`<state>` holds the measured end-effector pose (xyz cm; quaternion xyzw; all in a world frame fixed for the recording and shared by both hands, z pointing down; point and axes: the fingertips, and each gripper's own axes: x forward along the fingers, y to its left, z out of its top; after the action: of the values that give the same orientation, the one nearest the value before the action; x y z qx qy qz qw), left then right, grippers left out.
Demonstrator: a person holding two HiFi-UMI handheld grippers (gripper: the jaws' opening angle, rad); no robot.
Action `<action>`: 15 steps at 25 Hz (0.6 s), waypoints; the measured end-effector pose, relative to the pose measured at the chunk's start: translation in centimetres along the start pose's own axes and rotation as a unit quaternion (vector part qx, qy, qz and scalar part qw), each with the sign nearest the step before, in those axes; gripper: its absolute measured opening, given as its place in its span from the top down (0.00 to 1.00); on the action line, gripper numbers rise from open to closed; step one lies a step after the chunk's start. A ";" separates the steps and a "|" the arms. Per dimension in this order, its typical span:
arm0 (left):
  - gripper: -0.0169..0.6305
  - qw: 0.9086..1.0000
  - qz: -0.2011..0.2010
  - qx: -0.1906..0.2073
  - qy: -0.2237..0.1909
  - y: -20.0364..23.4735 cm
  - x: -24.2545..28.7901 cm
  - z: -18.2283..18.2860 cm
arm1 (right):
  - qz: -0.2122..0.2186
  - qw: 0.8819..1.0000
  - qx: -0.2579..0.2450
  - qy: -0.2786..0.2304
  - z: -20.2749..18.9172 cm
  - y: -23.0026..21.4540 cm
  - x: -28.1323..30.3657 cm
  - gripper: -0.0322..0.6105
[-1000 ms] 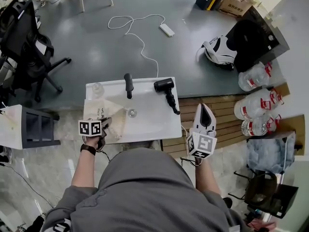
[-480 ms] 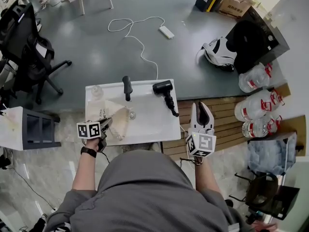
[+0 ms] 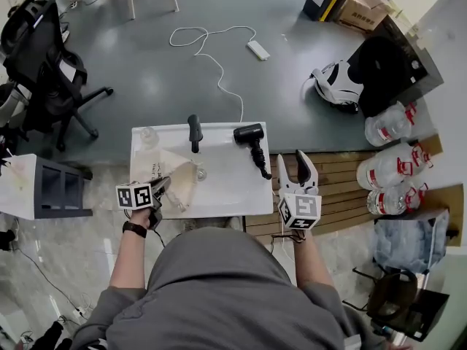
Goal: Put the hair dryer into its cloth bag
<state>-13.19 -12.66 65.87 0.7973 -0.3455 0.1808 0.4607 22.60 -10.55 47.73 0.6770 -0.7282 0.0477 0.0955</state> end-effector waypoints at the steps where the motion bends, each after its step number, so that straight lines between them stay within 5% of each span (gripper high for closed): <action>1: 0.95 1.000 0.001 -0.001 -0.001 0.0 0.0 0.0 | 0.004 1.000 -0.001 0.008 -0.6 0.1 0.5 0.67; 15: 0.95 1.000 0.013 -0.018 -0.008 -0.8 0.7 -0.4 | 0.051 0.988 -0.019 0.145 -11.4 0.5 8.0 0.67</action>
<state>-12.16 -12.30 65.99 0.7858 -0.3631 0.1741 0.4694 22.41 -16.05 60.56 0.6227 -0.7413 0.1358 0.2105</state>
